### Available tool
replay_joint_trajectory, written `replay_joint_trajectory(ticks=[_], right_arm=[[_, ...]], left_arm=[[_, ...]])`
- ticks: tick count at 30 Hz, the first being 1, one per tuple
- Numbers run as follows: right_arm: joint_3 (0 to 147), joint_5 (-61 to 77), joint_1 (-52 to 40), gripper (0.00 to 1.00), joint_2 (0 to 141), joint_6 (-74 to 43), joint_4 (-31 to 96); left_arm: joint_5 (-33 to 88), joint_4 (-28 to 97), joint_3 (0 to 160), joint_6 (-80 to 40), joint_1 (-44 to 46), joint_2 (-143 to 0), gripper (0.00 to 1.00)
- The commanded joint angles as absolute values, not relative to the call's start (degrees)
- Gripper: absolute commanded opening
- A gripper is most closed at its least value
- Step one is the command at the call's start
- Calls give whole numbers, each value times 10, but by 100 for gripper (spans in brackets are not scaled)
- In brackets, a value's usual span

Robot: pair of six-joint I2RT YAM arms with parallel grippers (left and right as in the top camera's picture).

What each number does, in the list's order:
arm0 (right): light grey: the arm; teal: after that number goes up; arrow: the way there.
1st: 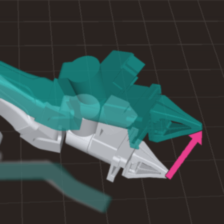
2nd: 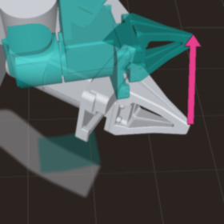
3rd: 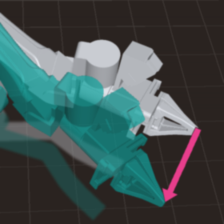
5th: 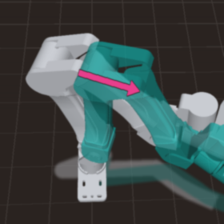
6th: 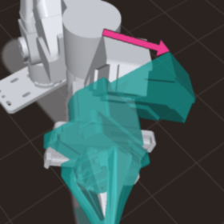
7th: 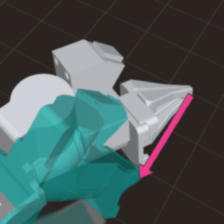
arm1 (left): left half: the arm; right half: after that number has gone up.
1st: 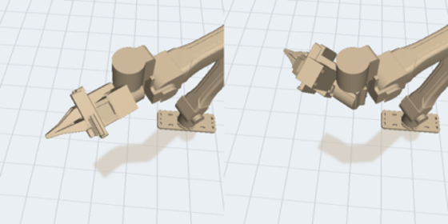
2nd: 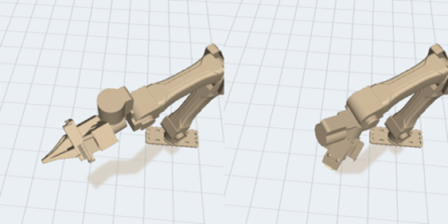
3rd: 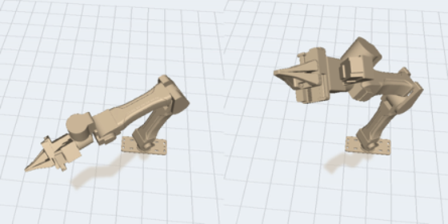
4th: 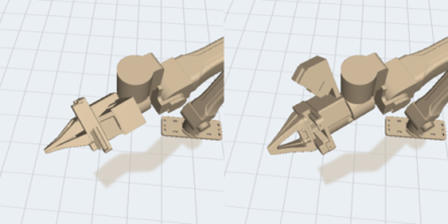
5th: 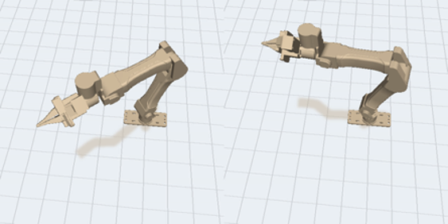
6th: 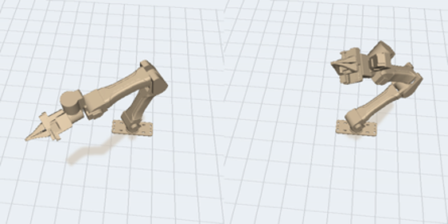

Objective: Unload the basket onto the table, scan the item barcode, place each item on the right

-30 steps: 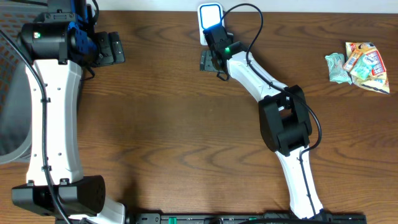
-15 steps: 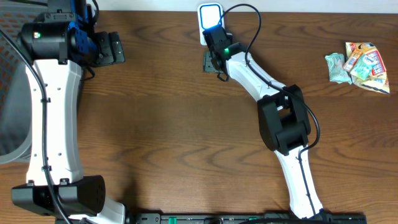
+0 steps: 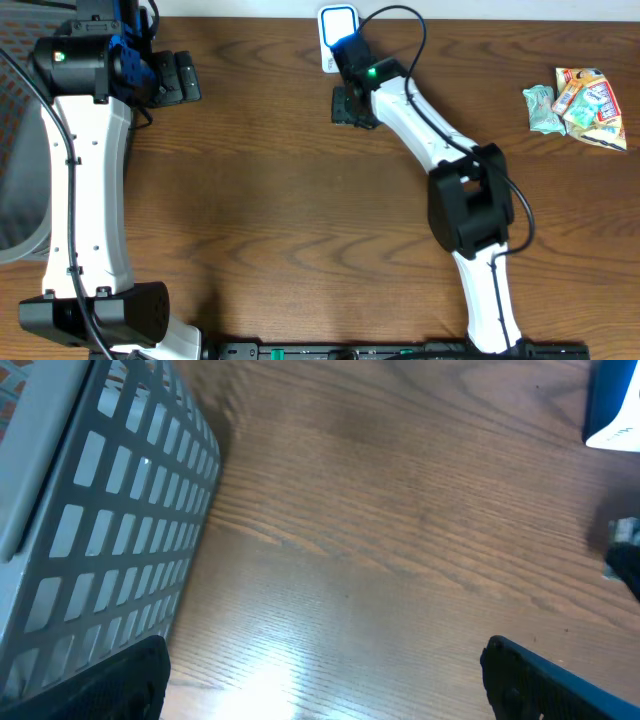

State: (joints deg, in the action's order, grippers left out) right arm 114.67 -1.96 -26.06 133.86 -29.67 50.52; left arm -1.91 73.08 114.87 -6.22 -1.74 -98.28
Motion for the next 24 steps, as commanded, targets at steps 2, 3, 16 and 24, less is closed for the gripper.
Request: replay_joint_trajectory(ticks=[2,3,16,24], right_arm=[[1147,79,-261,54,1269,-303,550],[1147,103,-260,55,1266,-308,560],[1146,441,-220,61,1265,-484,641],[1145,439,-217,64,1266,-557,695]], left_arm=[[-28,731,1146,-67,-20,-985,98],[-28,731,1146,-67,-20,-985,98],[-28,731,1146,-67,-20,-985,98],[-28,731,1146,-67,-20,-985,98]])
